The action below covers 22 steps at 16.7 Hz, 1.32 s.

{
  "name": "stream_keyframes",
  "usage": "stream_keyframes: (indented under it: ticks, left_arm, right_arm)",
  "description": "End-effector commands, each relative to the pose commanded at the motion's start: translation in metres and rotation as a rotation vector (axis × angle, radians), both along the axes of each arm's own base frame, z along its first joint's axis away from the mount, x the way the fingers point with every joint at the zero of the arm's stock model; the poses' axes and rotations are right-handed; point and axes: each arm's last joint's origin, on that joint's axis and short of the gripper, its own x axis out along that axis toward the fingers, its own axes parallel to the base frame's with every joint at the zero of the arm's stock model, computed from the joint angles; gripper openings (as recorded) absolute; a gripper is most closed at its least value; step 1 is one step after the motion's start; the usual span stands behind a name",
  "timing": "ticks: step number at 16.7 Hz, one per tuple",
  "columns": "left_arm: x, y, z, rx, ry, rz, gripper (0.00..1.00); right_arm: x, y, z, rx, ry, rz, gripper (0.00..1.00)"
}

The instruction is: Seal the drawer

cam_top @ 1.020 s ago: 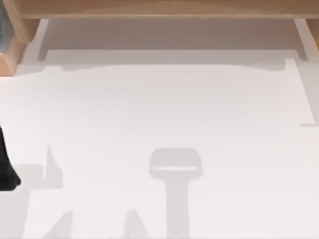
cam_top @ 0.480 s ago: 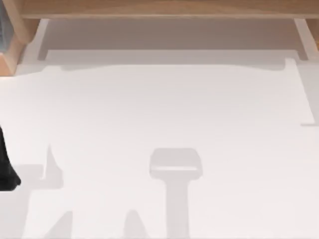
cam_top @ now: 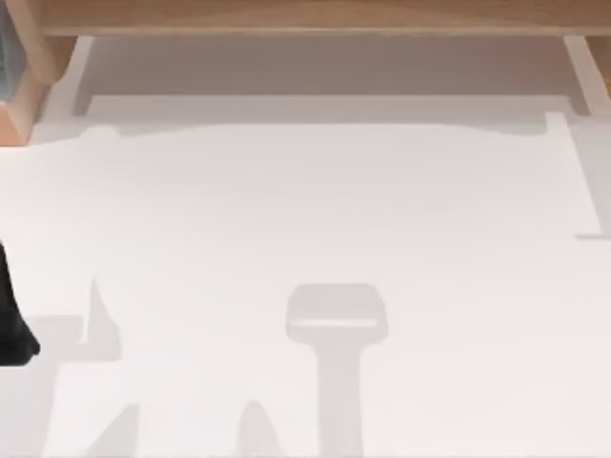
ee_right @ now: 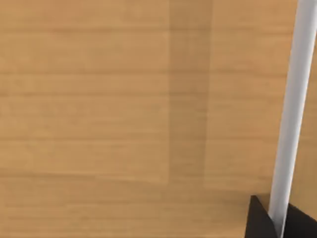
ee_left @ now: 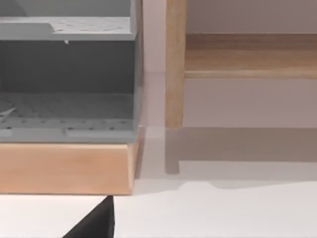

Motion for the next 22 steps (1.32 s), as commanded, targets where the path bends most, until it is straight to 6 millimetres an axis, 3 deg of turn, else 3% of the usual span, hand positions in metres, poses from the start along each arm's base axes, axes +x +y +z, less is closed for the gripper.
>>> stream_keyframes:
  ticks: [6,13,19,22]
  left_arm:
    - [0.0,0.0,0.0,0.0,0.0,0.0,1.0]
    - [0.0,0.0,0.0,0.0,0.0,0.0,1.0]
    - [0.0,0.0,0.0,0.0,0.0,0.0,1.0]
    - [0.0,0.0,0.0,0.0,0.0,0.0,1.0]
  right_arm:
    - [0.053,-0.001,0.001,-0.004,-0.005,0.002,0.0]
    - [0.061,-0.002,0.0,0.003,0.003,-0.004,0.0]
    - [0.111,-0.003,0.001,-0.002,-0.006,-0.002,0.0]
    - [0.12,-0.002,0.0,0.002,0.001,-0.002,0.0]
